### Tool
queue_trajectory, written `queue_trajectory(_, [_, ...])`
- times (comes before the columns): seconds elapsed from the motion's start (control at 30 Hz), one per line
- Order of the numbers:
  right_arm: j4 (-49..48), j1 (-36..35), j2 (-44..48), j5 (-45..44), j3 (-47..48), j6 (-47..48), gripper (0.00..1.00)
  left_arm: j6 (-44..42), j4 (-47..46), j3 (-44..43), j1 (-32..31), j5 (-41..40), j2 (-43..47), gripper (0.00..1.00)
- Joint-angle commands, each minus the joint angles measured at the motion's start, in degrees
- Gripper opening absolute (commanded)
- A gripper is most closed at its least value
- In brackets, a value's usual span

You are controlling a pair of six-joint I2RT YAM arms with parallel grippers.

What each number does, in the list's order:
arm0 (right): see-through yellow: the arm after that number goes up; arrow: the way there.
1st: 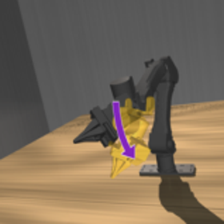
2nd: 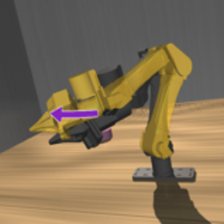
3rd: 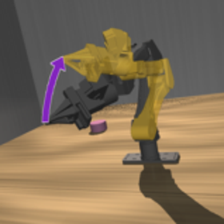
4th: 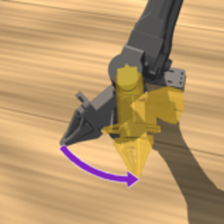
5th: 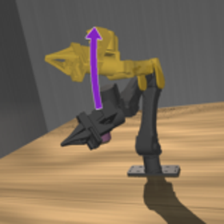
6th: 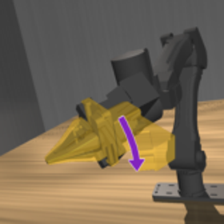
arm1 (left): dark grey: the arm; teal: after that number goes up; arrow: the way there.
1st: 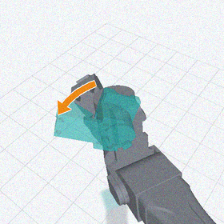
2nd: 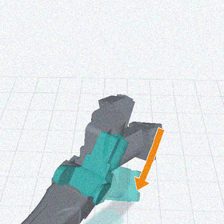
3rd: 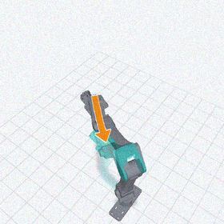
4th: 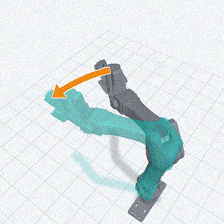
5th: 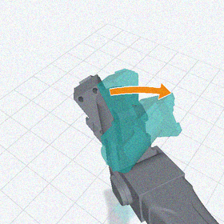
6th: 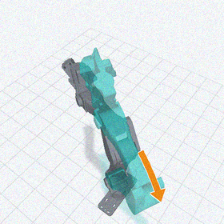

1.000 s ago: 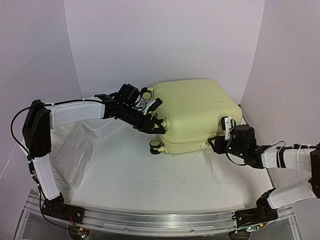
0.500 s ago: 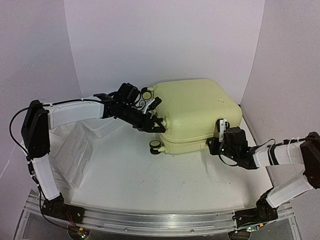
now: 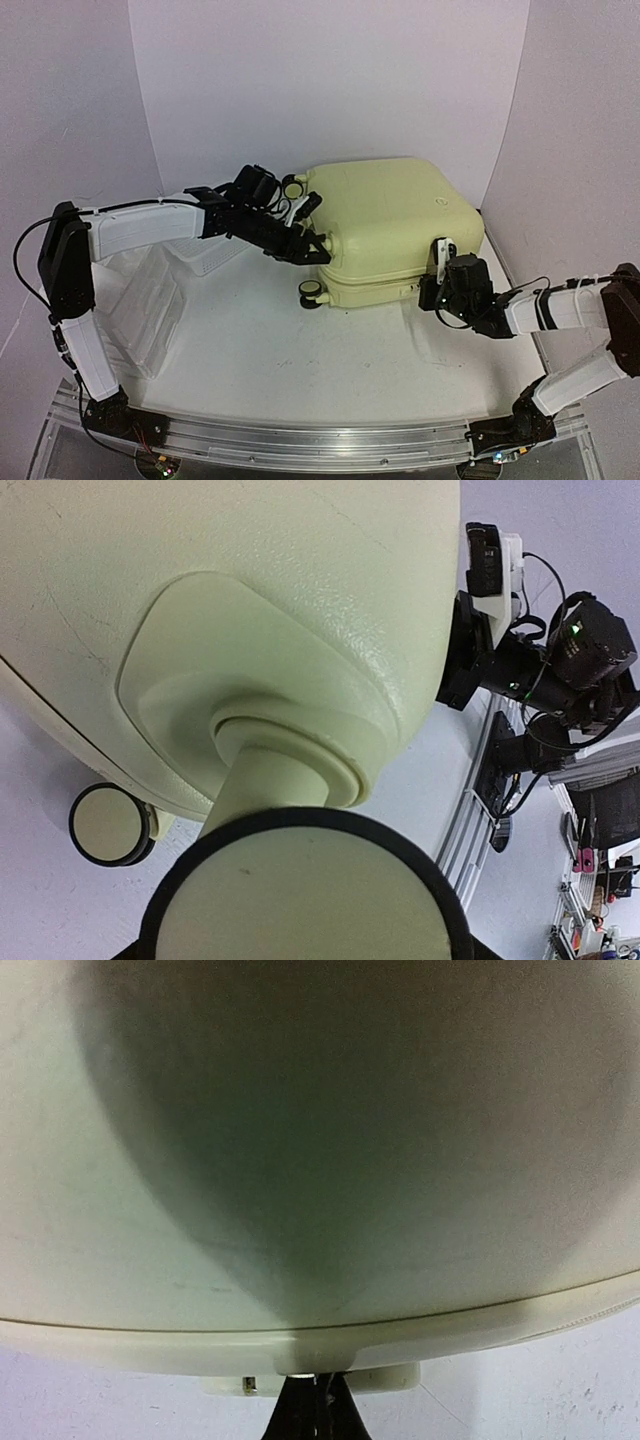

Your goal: Open, take out, and arrange the luggage

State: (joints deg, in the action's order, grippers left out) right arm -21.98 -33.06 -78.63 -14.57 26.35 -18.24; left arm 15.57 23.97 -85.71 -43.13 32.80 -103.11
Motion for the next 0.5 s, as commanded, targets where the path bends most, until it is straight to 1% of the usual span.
queue_trajectory(0.0, [4.9, 1.14, 5.83, -8.4, 1.58, 3.72, 0.0, -0.5, 1.35, 0.11, 0.33, -0.51, 7.73, 0.0])
queue_trajectory(0.1, [14.82, 2.19, 8.55, -10.27, 3.62, 6.06, 0.0, -0.63, 1.37, 1.26, 0.42, -3.43, 8.42, 0.0])
queue_trajectory(0.2, [24.75, 6.34, 9.84, -7.12, 6.42, 8.37, 0.0, -0.32, 1.32, 2.88, 0.87, -7.08, 9.42, 0.0])
queue_trajectory(0.23, [26.39, 8.31, 10.43, -4.67, 6.59, 9.6, 0.0, -0.1, 1.3, 3.35, 1.05, -8.49, 9.84, 0.0])
queue_trajectory(0.3, [28.21, 13.35, 12.39, 4.82, 5.68, 13.18, 0.0, 0.45, 1.26, 4.37, 1.27, -11.48, 10.85, 0.0])
queue_trajectory(0.33, [29.01, 15.66, 13.2, 7.41, 5.46, 14.75, 0.0, 0.55, 1.26, 4.86, 1.37, -12.62, 11.33, 0.0])
queue_trajectory(0.47, [32.97, 23.24, 16.27, 10.83, 5.51, 17.73, 0.0, 0.21, 1.26, 6.7, 1.56, -16.42, 12.99, 0.0])
